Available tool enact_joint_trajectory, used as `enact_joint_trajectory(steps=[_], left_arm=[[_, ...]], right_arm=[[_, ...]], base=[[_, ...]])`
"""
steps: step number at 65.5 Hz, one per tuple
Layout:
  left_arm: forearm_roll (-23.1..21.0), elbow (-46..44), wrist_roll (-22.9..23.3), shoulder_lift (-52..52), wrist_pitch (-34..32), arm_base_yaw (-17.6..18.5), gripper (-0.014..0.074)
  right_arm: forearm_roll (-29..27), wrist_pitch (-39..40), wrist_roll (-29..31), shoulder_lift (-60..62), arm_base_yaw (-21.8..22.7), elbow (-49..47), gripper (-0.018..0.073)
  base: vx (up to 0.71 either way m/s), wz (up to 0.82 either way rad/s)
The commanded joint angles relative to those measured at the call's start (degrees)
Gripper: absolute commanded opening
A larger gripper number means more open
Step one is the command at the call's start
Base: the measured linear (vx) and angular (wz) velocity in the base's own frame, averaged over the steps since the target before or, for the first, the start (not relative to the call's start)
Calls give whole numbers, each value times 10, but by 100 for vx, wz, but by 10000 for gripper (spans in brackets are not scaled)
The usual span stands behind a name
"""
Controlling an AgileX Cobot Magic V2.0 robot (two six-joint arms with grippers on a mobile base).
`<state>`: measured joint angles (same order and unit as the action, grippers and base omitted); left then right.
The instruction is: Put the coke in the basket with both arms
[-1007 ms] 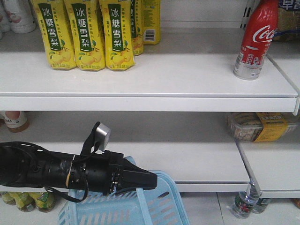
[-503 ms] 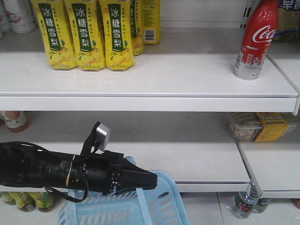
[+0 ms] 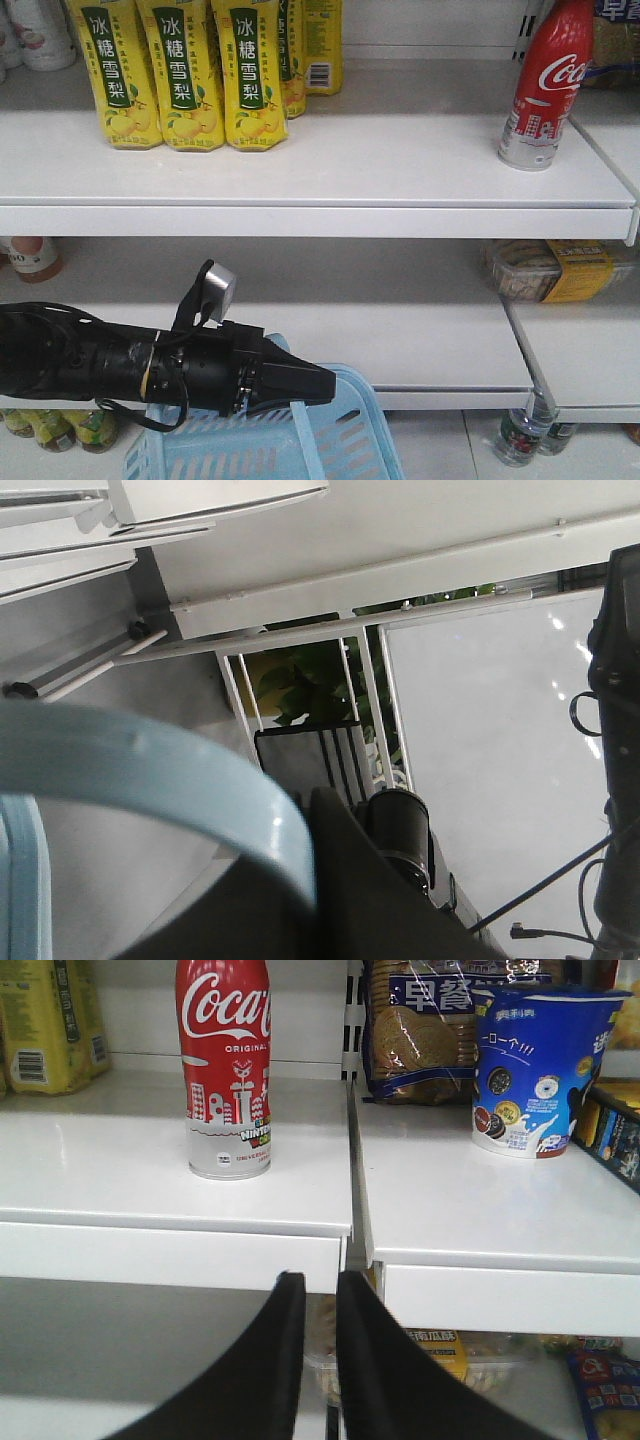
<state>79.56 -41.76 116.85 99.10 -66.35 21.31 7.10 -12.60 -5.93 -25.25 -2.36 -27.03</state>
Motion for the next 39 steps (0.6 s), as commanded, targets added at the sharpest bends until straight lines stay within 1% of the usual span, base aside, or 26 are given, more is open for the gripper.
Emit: enact_joint_trajectory(steps=[1,10,31,39], left_arm=[[-34,-10,-1,-24,-126,2,-6],[-34,-10,-1,-24,-126,2,-6],[-34,-10,-1,-24,-126,2,-6],[-34,-10,-1,-24,-126,2,-6]], right_arm=[[10,43,4,-6,2,-18,163],[10,43,4,-6,2,-18,255],[9,49,3,-6,2,-18,516],[9,49,3,-6,2,-18,571]], base=[[0,0],[0,0],[0,0],[0,0]])
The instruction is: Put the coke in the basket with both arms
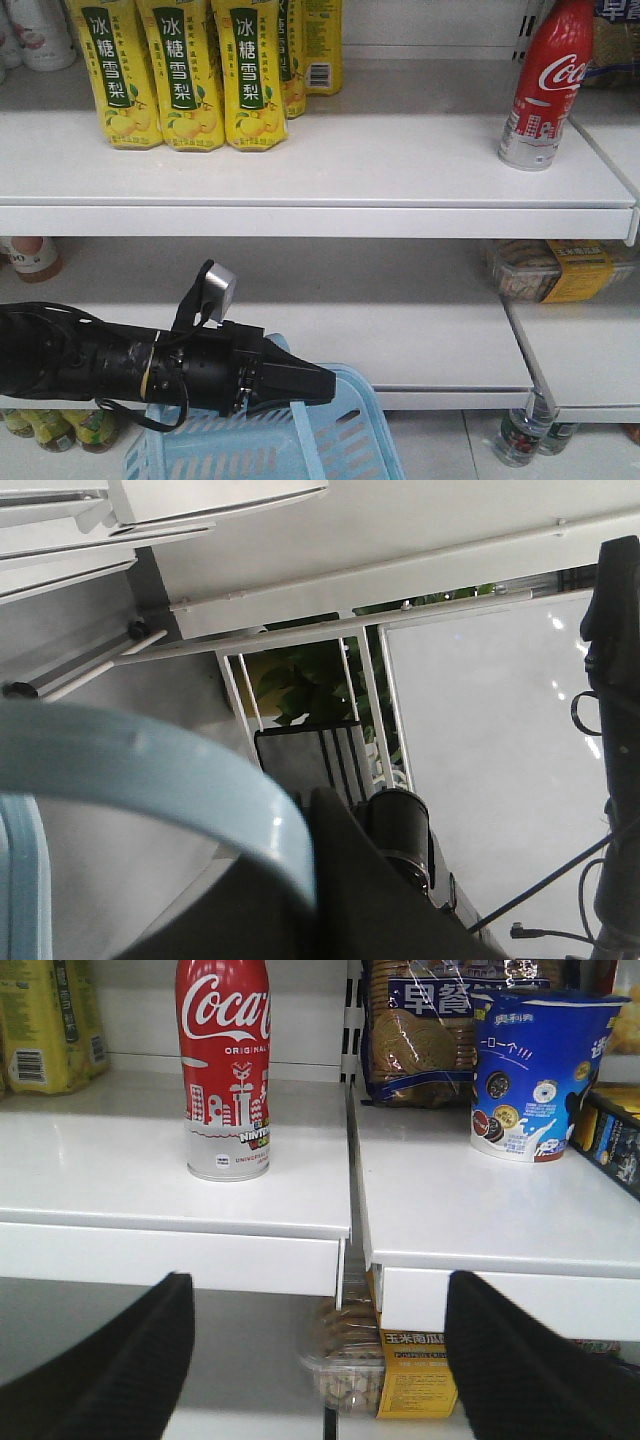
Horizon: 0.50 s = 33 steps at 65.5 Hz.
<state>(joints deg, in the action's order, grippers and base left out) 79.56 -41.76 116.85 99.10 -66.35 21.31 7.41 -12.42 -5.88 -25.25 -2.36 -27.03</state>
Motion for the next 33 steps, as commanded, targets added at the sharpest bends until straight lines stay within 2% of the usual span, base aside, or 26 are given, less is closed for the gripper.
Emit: enact_joint_trajectory(steps=[1,21,33], left_arm=[[-34,-10,-1,-24,-126,2,-6],[-34,-10,-1,-24,-126,2,-6],[-34,-10,-1,-24,-126,2,-6]], right_arm=[[6,47,3,-6,2,-18,574],[-36,81,3,-16,-3,-26,564],[-39,90,3,-64,-30,-67,560]], base=[[0,0],[0,0],[0,0]])
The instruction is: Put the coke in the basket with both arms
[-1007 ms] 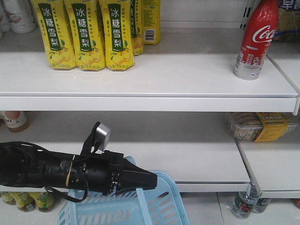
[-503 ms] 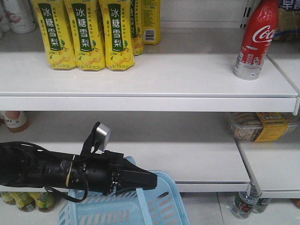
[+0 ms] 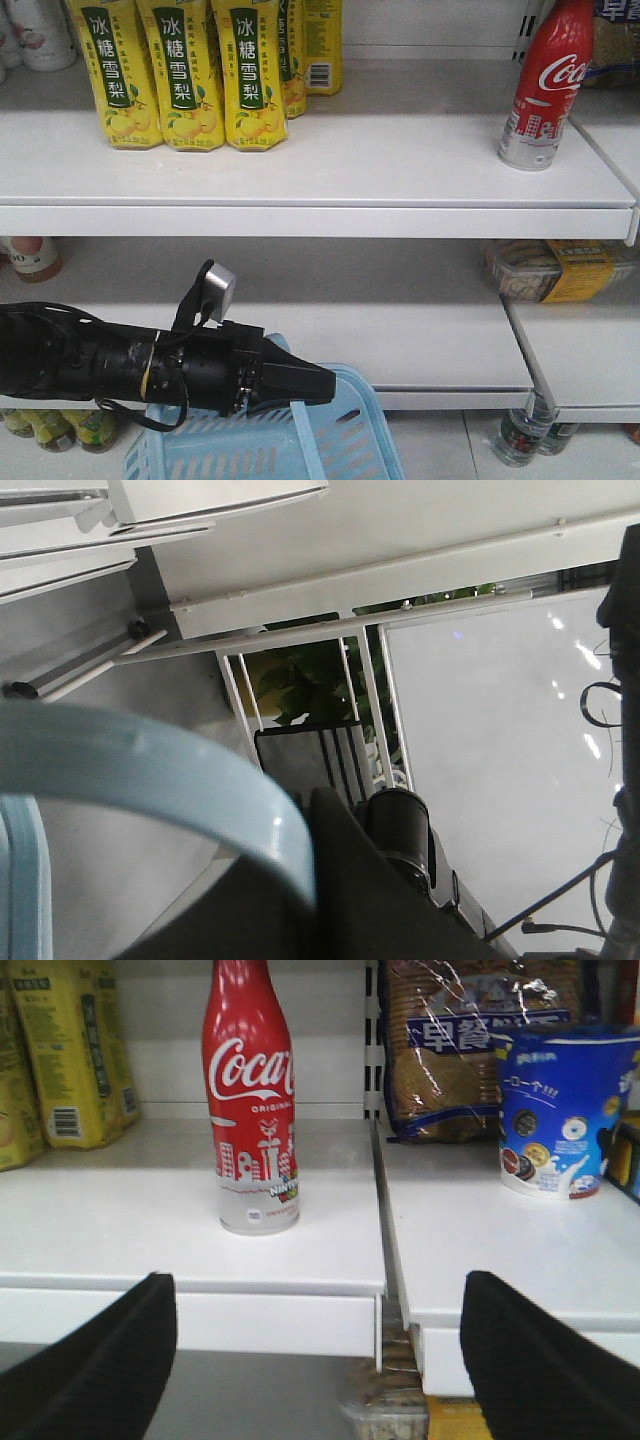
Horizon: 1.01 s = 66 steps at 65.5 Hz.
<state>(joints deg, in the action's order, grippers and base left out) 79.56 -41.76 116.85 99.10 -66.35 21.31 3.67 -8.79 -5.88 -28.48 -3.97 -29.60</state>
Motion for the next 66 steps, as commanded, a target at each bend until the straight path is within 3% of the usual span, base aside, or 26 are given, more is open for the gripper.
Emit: enact_joint_trajectory(steps=[1,19,66], left_arm=[[-34,-10,-1,-24,-126,2,-6],[-34,-10,-1,-24,-126,2,-6],[-34,-10,-1,-24,-126,2,-6]], right_arm=[[0,54,3,-38,-18,-46,560],[7,101,5,-138,-71,-134,560],[93,139,5,-351,-70,-317,560]], base=[[0,0],[0,0],[0,0]])
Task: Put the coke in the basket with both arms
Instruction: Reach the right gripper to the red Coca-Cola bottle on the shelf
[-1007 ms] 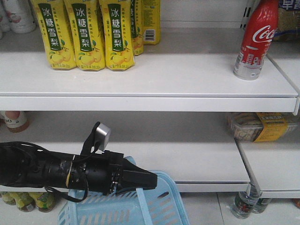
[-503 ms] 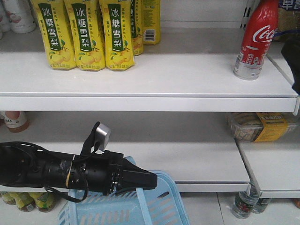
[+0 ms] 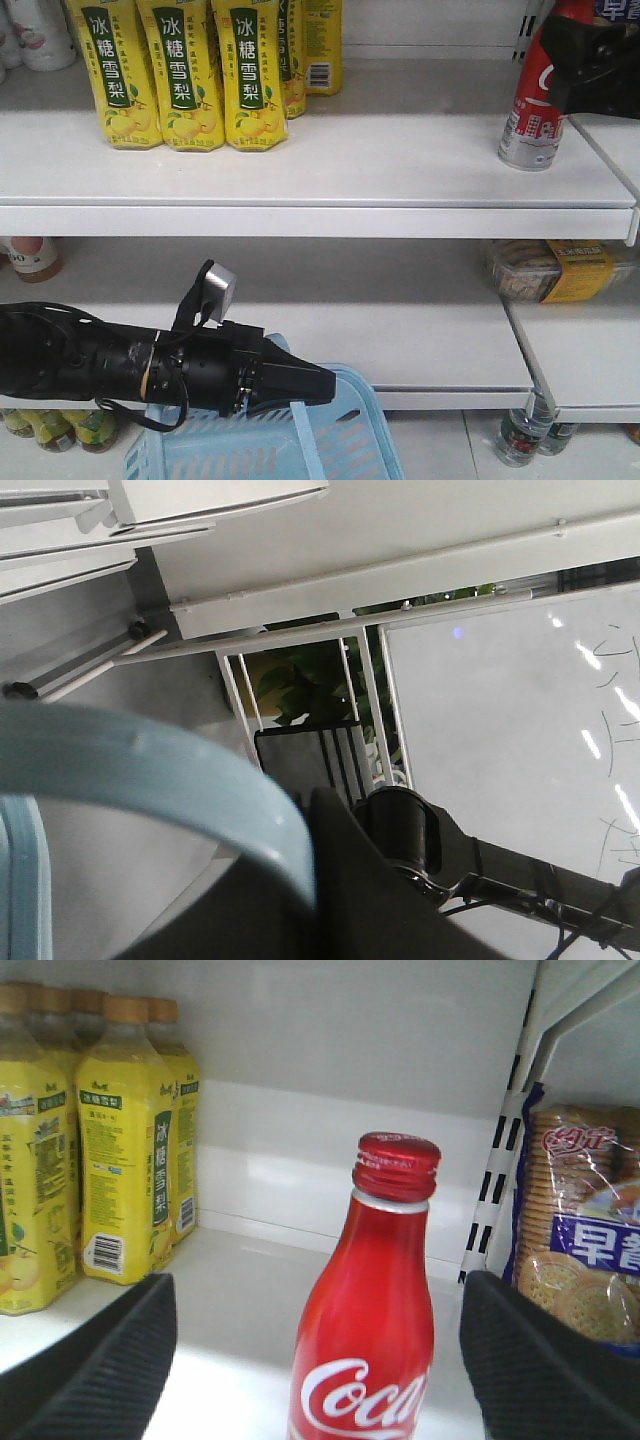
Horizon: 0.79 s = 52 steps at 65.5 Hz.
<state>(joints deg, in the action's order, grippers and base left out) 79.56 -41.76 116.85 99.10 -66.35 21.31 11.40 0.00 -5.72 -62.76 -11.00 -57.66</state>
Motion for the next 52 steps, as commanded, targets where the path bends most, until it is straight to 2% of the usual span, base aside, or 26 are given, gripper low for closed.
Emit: enact_joint_trajectory(steps=[1,16,36,52], left_arm=[[-34,-10,-1,-24,-126,2,-6],[-34,-10,-1,-24,-126,2,-6],[-34,-10,-1,-24,-126,2,-6],[-34,-10,-1,-24,-126,2,-6]], right_arm=[[15,51,3,-11,1,-41,560],[16,55,4,-44,3,-72,560],[-23,80,-1,-61,55,-75,560],[-17,120,-1,-73,39,-75,560]], base=[[0,0],[0,0],[0,0],[0,0]])
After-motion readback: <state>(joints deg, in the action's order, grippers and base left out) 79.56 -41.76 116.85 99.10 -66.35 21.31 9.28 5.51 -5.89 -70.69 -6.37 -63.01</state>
